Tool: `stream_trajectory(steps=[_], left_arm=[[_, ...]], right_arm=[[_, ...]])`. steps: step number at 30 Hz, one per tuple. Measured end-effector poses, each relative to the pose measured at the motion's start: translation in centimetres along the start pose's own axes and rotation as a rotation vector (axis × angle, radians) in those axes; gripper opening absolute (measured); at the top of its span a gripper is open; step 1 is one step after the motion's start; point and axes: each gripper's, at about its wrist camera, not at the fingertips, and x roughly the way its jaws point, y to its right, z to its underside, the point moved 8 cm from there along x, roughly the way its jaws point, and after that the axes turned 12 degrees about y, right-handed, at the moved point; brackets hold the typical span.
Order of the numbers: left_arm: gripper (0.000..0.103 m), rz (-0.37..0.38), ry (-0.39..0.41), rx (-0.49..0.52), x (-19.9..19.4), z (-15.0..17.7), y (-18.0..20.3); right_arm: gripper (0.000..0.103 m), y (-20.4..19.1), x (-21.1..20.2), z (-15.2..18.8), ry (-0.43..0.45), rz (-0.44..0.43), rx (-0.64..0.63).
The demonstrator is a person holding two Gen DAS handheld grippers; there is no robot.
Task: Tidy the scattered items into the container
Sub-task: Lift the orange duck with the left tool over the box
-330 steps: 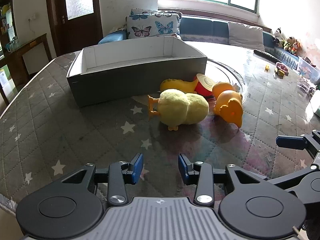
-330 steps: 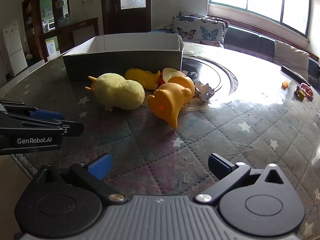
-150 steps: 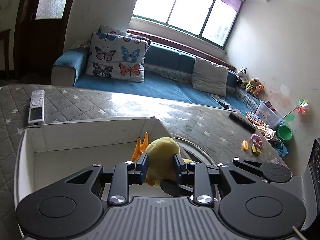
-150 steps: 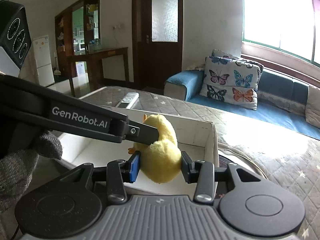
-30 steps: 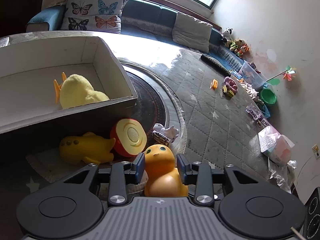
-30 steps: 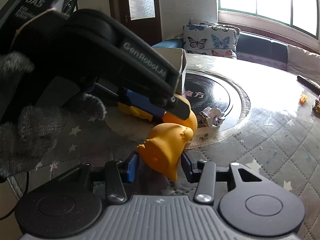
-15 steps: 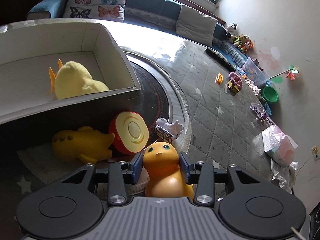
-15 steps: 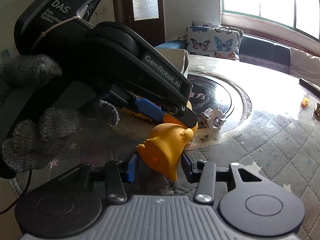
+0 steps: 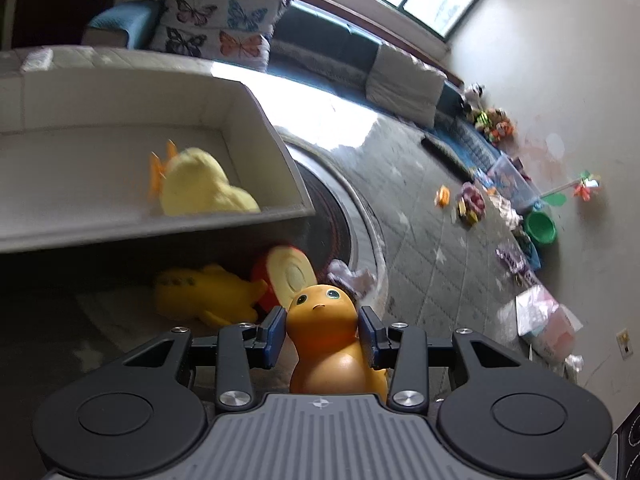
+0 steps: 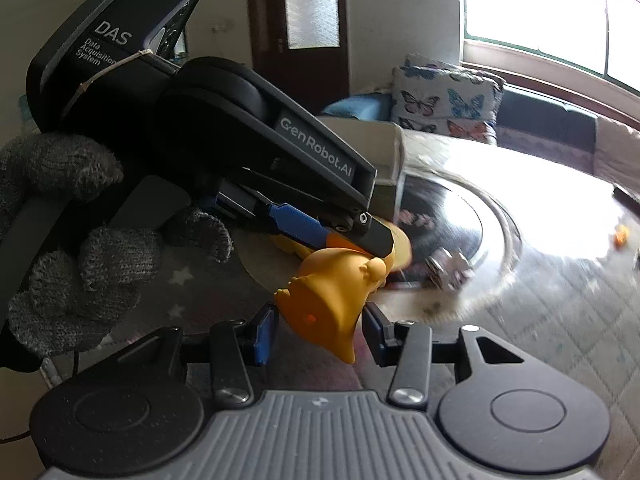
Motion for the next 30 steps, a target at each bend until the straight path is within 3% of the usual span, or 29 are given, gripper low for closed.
stream_trajectory(steps=[6,14,21,25,30], left_arm=[[0.042,-0.052,0.102,-0.010,-2.3,-3.9,-1.8],[0.042,-0.153,0.197,-0.075,-3.1,-9.5,-7.0],[0.042,-0.236,0.192,-0.127,-0.9,-11.8,-11.9],[0.042,-0.241,0.154,-0.196,1.2,-11.7,-14.3],[0.042,-0.238,0.153,-0.204,2.4,-11.5,-15.5]], right_arm=[[0.046,-1.6,1.8,-3.8,0.050,-0.070,-0.056],[0.046,-3.1,7.1,-8.6,0.078,-0.150,-0.106],[0.046,-3.6,12.2,-9.6,0.034,-0.194,-0.109],[0.046,-3.5,14.8,-8.7,-0.017,-0.202,-0.080],[0.046,-3.4,16.0,-7.7,-0.049,-0.193,-0.065]])
